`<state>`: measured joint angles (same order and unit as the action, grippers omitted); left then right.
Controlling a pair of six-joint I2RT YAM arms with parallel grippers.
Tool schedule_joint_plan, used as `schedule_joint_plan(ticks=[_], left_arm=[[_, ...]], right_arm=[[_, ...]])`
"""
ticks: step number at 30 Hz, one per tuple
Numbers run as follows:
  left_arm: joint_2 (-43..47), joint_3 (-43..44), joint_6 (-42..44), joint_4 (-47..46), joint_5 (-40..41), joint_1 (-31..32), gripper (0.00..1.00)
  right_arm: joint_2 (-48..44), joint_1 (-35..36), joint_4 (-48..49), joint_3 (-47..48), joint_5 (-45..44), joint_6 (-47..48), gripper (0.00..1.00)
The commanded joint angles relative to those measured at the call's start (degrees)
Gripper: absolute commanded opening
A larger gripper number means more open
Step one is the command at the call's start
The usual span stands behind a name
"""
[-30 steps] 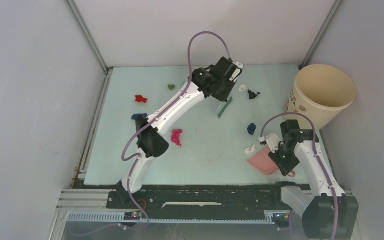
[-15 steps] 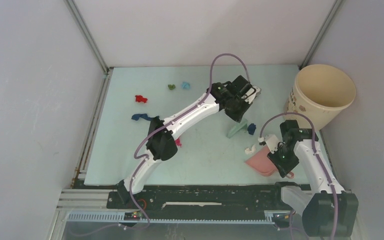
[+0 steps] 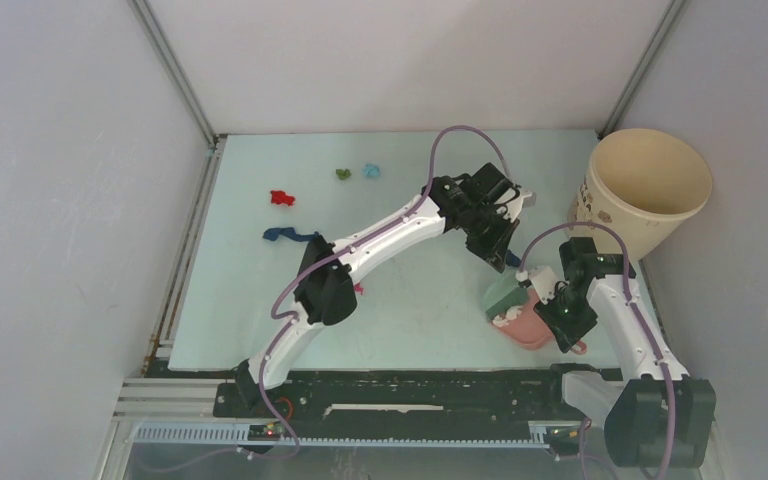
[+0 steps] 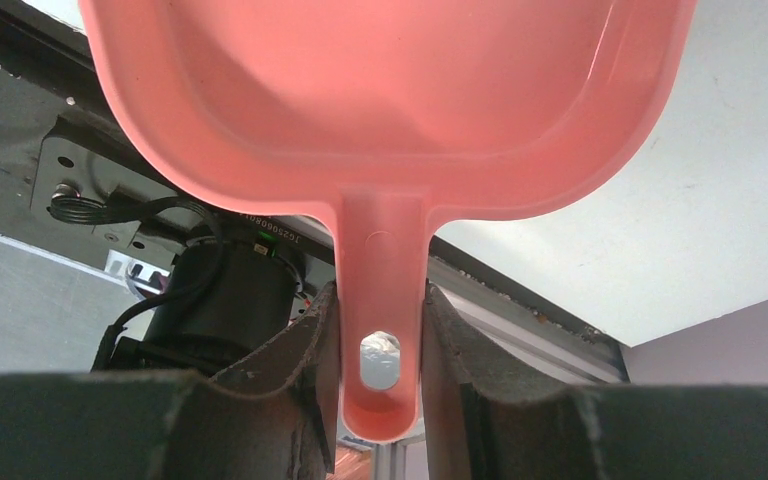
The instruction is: Sweep away the paper scraps from the table
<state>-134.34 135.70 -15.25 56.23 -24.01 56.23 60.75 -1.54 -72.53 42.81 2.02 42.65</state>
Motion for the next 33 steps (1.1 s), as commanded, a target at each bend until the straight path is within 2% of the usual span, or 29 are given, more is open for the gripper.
schedule_joint_plan(ticks=[1, 7, 14, 18, 26, 30, 33], left_arm=[[4.4, -2.3, -6.7, -3.7, -7.0, -0.8, 0.0], [12.3, -16.2, -20.2, -26.4, -7.5, -4.1, 0.0], [10.9, -14.1, -23.7, -28.4, -4.0, -6.2, 0.0], [9.3, -10.1, -19.2, -23.9, 2.2, -6.6, 0.0], [8.0, -6.0, -2.9, -21.1, 27.1, -4.9, 0.0], [0.4, 4.8, 2.9, -17.2, 33.6, -2.6, 0.0], [-1.9, 4.3, 4.7, -20.6, 35.4, -1.5, 0.0]], right_arm=[[-0.1, -0.3, 0.8, 2.2, 1.3, -1.3, 0.0], [-1.3, -0.4, 0.1, 2.2, 2.3, -1.6, 0.0], [-2.0, -1.4, 1.8, 0.1, 2.2, 0.0, 0.0], [-2.0, -3.9, 4.2, -0.6, 2.6, 2.6, 0.0], [1.8, -9.9, 5.9, -0.8, 2.1, 7.0, 0.0], [3.7, -10.9, 7.0, -0.8, 2.1, 7.0, 0.0], [4.7, -10.9, 7.4, -0.7, 2.3, 6.4, 0.0]])
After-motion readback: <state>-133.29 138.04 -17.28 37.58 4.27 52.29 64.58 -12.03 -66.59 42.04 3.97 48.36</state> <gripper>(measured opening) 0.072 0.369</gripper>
